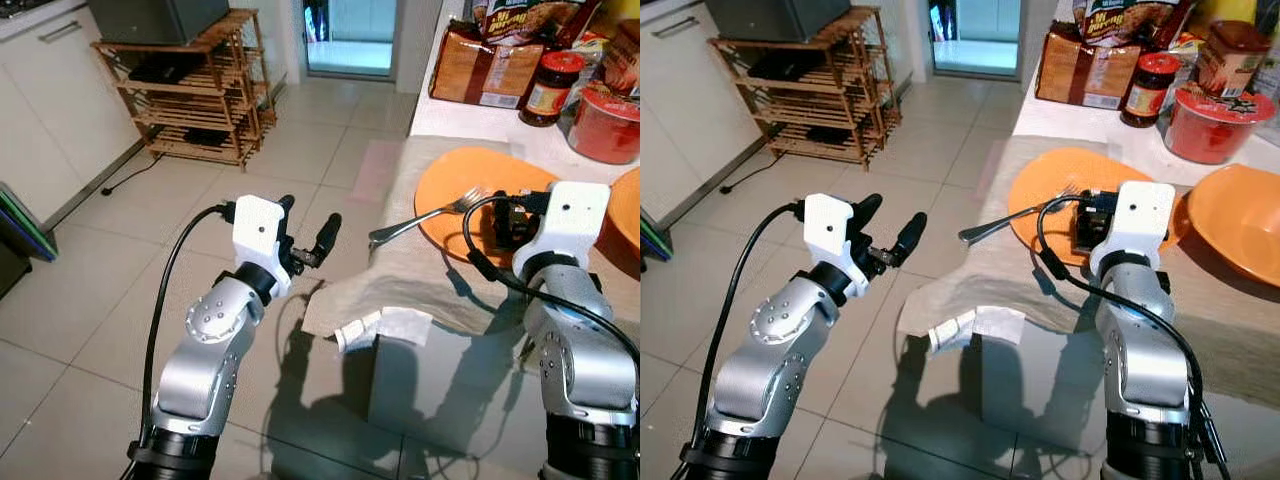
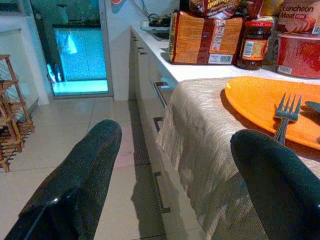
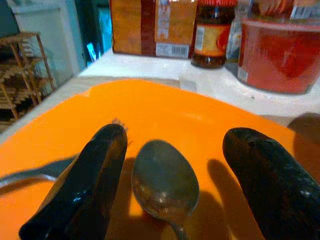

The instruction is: Setting the table

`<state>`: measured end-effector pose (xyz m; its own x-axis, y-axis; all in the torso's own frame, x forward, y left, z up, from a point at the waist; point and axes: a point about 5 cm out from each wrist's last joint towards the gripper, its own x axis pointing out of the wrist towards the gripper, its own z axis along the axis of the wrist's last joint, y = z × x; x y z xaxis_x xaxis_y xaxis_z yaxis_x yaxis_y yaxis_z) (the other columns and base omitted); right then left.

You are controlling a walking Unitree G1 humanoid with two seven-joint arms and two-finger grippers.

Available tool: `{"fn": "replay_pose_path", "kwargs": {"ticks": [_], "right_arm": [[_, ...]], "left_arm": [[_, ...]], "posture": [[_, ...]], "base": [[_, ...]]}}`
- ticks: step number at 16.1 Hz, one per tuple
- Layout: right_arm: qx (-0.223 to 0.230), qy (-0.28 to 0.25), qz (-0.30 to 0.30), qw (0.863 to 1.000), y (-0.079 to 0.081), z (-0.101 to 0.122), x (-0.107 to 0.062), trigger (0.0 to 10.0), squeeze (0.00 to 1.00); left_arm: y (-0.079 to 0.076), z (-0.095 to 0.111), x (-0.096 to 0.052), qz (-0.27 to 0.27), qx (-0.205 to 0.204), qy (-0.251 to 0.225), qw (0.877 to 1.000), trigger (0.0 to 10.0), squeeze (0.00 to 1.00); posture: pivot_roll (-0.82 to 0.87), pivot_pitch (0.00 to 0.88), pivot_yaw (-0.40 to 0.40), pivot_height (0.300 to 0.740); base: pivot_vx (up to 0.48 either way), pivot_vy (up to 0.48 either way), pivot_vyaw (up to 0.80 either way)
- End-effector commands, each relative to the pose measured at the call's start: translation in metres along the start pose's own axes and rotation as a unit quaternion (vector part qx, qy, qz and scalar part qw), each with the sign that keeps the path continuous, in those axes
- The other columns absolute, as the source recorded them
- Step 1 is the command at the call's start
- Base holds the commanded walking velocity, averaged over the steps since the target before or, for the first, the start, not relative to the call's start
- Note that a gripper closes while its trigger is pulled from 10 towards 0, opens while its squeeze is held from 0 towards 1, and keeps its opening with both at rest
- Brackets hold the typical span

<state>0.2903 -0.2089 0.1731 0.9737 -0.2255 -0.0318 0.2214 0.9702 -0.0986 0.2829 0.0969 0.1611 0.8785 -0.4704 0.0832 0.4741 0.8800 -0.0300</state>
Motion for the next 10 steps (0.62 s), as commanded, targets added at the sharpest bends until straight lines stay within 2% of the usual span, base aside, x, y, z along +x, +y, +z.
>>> {"fn": "replay_pose_path", "kwargs": {"ticks": [1,8,10], "right_arm": [[0.002,0.003,-0.006,1.0,-0.0008,0.0033,0.0001,10.0,0.0],[0.019,0.052,-0.017,0.998,0.0051,-0.0066,-0.0088,10.0,0.0],[0.019,0.052,-0.017,0.998,0.0051,-0.0066,-0.0088,10.0,0.0]], "left_arm": [[0.0019,0.0023,-0.0001,0.006,0.007,0.002,1.0,10.0,0.0],[0.0031,0.0025,0.003,0.004,0.012,0.007,1.0,10.0,0.0],[0.0031,0.0025,0.003,0.004,0.012,0.007,1.0,10.0,0.0]], "posture": [[-0.06,0.055,0.08,0.74],[-0.06,0.039,0.085,0.74],[-0.06,0.039,0.085,0.74]], "base": [[0.0,0.0,0.0],[0.0,0.0,0.0],[0.0,0.0,0.0]]}}
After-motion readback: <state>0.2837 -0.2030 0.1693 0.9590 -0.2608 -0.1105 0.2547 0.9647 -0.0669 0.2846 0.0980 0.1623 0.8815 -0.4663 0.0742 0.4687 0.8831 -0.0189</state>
